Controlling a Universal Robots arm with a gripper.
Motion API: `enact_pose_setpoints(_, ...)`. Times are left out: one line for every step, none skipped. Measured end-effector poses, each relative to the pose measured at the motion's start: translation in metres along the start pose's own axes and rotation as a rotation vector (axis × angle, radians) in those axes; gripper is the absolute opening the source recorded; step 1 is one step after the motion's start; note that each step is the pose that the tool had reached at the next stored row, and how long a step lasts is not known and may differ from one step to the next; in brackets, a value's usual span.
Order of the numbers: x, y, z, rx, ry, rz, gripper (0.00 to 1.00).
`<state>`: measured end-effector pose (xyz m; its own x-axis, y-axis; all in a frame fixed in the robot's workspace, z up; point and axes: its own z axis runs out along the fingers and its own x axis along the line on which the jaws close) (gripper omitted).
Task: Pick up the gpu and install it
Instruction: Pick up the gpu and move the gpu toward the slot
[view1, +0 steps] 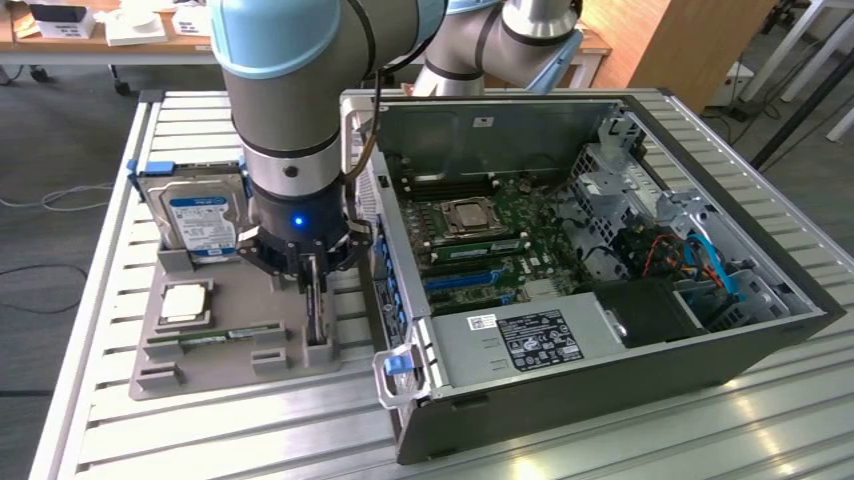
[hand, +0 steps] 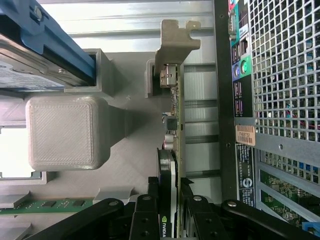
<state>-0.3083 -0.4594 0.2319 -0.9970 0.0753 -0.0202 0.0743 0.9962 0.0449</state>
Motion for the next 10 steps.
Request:
enact_pose_setpoints(0.0,0.0,-0.0009,0.0004,0.0004,0.0,0.27)
enact_pose_setpoints(0.0,0.0,-0.002,0.0004,0.0004,0.0,0.27)
enact_pose_setpoints(0.0,0.0001,-0.0033,0.0004,0.0004,0.0,0.27)
enact_pose_setpoints(0.0,0.0002,-0.0046,0.0004,0.0004,0.0,0.27)
enact_pose_setpoints(0.0,0.0002,-0.006,0.0004,0.0003,0.0,0.27)
enact_pose_setpoints(0.0,0.0003,-0.0075,0.0005,0.0004,0.0,0.27)
enact_pose_setpoints(0.0,0.0004,-0.0087,0.0004,0.0004,0.0,0.27)
enact_pose_setpoints(0.0,0.0004,-0.0099,0.0004,0.0003,0.0,0.27)
enact_pose_setpoints(0.0,0.0005,-0.0115,0.0004,0.0003,0.0,0.27)
enact_pose_setpoints(0.0,0.0006,-0.0133,0.0004,0.0004,0.0,0.27)
